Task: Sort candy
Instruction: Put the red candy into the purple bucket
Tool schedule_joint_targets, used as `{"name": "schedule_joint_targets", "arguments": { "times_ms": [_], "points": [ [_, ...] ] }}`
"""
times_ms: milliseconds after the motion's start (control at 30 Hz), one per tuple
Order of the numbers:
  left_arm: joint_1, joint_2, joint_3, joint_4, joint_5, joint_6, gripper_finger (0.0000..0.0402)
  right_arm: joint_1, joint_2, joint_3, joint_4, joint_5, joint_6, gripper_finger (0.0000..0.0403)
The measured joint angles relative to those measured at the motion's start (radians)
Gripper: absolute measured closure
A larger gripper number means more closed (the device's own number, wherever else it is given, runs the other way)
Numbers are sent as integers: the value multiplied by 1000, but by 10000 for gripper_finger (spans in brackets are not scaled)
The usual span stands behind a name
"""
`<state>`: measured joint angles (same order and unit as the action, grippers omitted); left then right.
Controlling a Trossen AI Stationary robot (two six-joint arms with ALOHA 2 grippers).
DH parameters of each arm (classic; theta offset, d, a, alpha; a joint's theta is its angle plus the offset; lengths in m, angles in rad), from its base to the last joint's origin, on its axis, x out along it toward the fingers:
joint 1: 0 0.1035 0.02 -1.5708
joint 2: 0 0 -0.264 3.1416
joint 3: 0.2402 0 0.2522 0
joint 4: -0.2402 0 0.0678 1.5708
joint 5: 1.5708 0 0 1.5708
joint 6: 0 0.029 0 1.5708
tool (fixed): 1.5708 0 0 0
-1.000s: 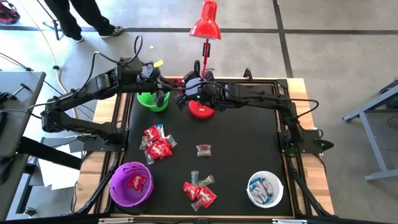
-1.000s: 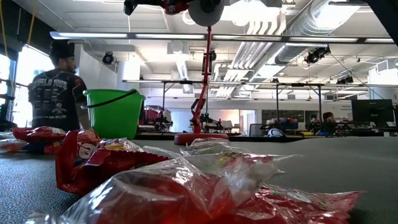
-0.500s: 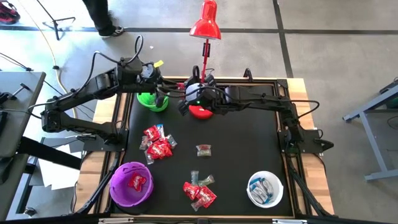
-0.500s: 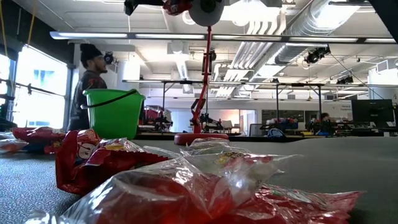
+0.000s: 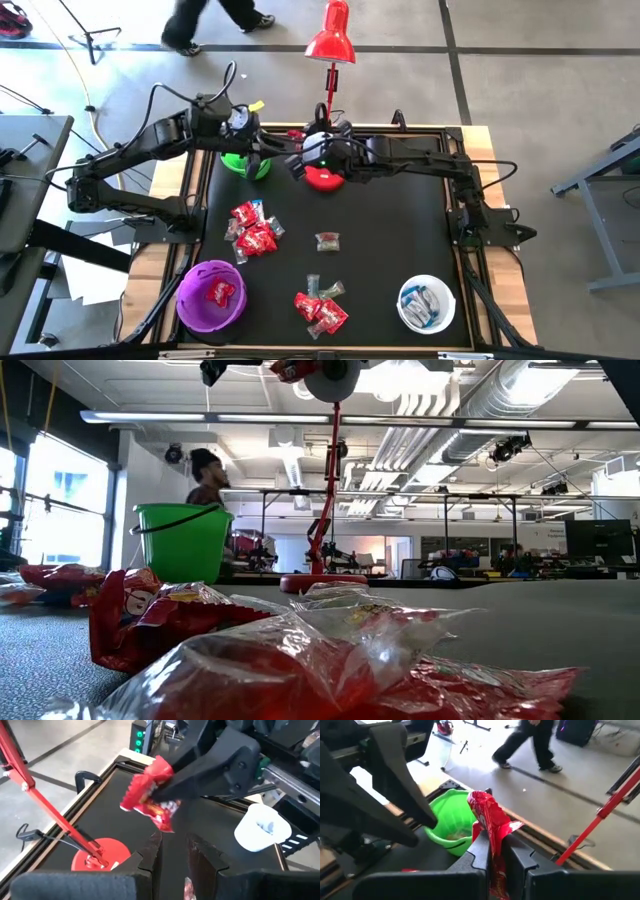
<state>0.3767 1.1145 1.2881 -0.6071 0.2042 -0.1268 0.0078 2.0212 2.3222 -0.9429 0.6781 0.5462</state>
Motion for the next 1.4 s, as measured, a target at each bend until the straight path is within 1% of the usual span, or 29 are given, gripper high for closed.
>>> {"name": "schedule_joint_targets", "arguments": {
  "times_ms": [167, 300, 433, 700, 800, 1033, 1267, 1400],
  "points": [
    [16, 0, 0, 2, -7, 1, 332, 4, 0, 0, 1, -38, 43, 382],
    [16, 0, 0, 4, -8, 32, 332, 12, 0, 0, 0, -61, 56, 382],
    [16, 0, 0, 8, -8, 33, 332, 22, 0, 0, 4, -54, -4, 382],
    [16, 0, 0, 43, -3, 34, 332, 28, 0, 0, 5, -61, -35, 382],
    [16, 0, 0, 56, -3, 34, 332, 28, 0, 0, 7, -61, -80, 382],
    [9, 0, 0, 57, -2, 42, 332, 26, 0, 0, 78, -58, -157, 382],
    [-17, 14, 0, 96, -4, 35, 332, 24, 0, 0, 95, -52, -163, 382],
    [-17, 29, 0, 106, -7, 59, 337, 25, 0, 0, 88, -49, -163, 382]
  ]
}}
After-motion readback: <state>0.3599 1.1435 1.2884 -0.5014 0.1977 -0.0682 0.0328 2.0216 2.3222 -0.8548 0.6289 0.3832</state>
